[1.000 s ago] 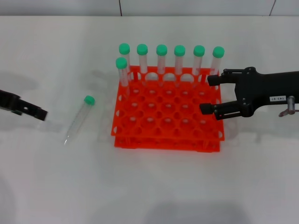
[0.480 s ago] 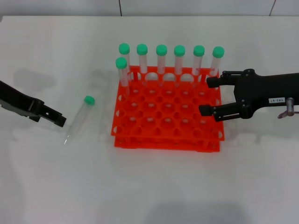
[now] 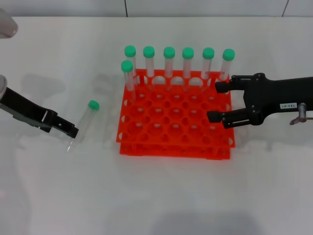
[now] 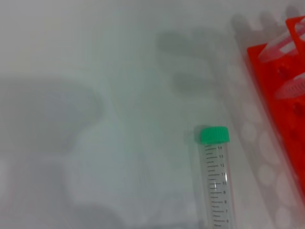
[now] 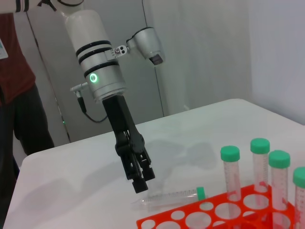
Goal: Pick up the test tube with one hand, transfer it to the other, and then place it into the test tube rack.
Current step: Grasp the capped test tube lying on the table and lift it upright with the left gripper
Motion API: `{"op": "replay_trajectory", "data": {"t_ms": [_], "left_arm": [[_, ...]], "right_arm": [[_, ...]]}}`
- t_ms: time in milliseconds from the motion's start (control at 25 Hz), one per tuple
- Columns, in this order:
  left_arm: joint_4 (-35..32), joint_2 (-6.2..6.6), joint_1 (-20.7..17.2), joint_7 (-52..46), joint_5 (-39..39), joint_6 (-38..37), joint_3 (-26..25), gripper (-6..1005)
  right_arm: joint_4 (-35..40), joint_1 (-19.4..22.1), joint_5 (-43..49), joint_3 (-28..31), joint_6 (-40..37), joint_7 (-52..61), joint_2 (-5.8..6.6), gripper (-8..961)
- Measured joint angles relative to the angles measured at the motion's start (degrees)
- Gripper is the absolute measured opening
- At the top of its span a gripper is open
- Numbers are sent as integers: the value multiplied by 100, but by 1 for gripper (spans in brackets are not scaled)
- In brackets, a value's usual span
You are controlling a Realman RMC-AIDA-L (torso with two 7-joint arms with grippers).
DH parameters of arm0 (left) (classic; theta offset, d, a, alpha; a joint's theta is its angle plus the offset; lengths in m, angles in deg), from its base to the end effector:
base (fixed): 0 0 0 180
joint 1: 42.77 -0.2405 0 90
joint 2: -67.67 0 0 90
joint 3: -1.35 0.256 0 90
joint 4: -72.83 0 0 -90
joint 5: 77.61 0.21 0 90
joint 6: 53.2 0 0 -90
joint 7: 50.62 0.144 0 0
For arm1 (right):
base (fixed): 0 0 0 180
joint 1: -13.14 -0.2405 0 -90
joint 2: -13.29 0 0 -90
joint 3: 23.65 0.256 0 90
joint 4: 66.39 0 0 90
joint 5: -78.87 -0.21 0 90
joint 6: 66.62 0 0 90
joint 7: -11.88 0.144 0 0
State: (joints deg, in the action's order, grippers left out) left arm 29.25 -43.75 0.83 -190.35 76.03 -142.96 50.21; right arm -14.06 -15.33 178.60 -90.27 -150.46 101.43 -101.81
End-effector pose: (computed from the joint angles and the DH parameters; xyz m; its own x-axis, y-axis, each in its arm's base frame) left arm -0.2758 0.3745 0.0457 0.3935 0.9156 -0.0832 0.8494 -0.3967 -0.3481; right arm 0.2063 0.3465 0.0069 0.8876 -0.2177 -0.4059 -0.2904 -0.9485 -0.1262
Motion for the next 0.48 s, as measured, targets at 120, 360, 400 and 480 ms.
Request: {"op": "replay_trajectory", "data": {"t_ms": [120,360,400,480], "left_arm": [[4,-27,1,-2,0,53,74,876],[8,-62,48,-3,0,69,80,876],[8,-70,63,-8,0,84,80,876],[8,-76,79,-11,0,101,80,875]], "right_arm": [[-37,-13,0,0,0,-6,-1,854],[-41,-18,1,1,0,-8,-3,854],[-43,-18,3,1,0,-8,-3,854],[-48,-18,7,0,0,-8,-3,854]]}}
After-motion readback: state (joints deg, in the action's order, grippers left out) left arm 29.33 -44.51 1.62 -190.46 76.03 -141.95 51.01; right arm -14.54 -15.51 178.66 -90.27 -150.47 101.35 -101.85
